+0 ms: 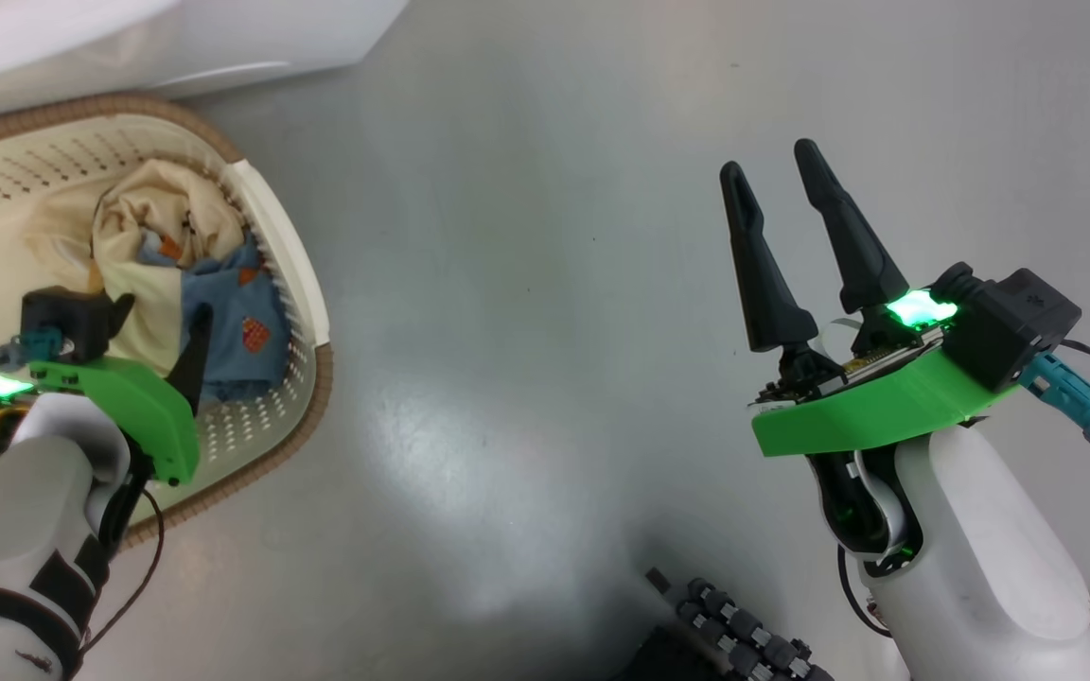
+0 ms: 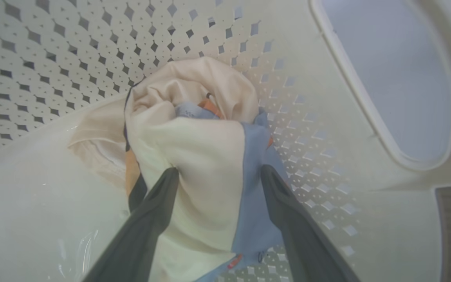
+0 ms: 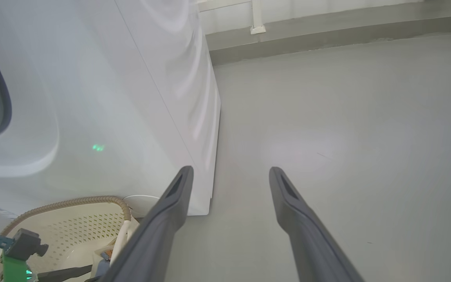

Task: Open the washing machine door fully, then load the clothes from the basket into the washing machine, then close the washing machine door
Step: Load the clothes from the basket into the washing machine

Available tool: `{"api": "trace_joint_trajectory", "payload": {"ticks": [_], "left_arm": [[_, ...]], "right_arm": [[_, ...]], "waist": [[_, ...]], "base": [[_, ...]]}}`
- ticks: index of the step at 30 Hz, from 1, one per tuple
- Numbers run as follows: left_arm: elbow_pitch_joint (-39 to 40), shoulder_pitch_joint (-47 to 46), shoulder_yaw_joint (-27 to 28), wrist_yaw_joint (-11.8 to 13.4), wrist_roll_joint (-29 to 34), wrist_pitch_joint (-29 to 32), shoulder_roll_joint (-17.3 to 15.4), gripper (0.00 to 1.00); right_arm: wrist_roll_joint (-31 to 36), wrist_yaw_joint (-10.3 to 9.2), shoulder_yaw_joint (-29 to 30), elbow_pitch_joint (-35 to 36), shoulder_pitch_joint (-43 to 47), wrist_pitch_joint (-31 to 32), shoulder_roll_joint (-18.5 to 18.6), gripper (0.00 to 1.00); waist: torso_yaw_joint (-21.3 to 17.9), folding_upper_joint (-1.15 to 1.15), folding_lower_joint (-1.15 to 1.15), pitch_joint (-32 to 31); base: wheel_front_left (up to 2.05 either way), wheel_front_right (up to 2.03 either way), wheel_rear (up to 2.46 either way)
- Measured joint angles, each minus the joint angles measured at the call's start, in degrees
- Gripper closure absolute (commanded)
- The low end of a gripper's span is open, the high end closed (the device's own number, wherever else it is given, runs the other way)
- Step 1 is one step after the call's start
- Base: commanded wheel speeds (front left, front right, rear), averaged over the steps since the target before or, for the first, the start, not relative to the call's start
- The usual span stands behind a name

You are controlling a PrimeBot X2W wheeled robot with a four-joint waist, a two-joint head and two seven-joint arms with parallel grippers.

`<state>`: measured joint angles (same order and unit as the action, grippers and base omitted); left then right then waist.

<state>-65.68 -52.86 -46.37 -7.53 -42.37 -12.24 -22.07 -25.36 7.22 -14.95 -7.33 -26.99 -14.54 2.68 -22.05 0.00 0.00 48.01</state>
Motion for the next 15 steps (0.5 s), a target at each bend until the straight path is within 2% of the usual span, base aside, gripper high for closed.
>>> {"api": "trace_joint_trajectory", "payload": {"ticks": [12, 13, 14, 15], "left_arm": [[-0.1, -2.5, -6.2, 0.0, -5.2, 1.0, -1.4, 0.00], [0.0, -2.8, -6.7, 0.0, -5.5, 1.0, -1.7, 0.48], [-0.1, -3.2, -7.2, 0.0, -5.8, 1.1, -2.0, 0.70], [-0.1, -3.5, -7.5, 0.0, -6.1, 1.2, -2.2, 1.00]], "right_arm": [[0.0, 0.00, -1.5, 1.2, 0.0, 0.0, -0.1, 0.00], [0.0, 0.00, -1.6, 1.2, 0.0, 0.0, -0.1, 0.00], [0.0, 0.00, -1.6, 1.3, 0.0, 0.0, -0.1, 0.00], [0.0, 0.00, -1.6, 1.3, 0.0, 0.0, -0.2, 0.00]], "waist": [[-1.0, 0.00, 0.00, 2.1], [-1.1, 0.00, 0.00, 2.3], [-1.2, 0.00, 0.00, 2.4], [-1.3, 0.00, 0.00, 2.5]], "base": [[0.00, 0.00, 0.00], [0.00, 0.00, 0.00], [0.00, 0.00, 0.00], [0.00, 0.00, 0.00]]}}
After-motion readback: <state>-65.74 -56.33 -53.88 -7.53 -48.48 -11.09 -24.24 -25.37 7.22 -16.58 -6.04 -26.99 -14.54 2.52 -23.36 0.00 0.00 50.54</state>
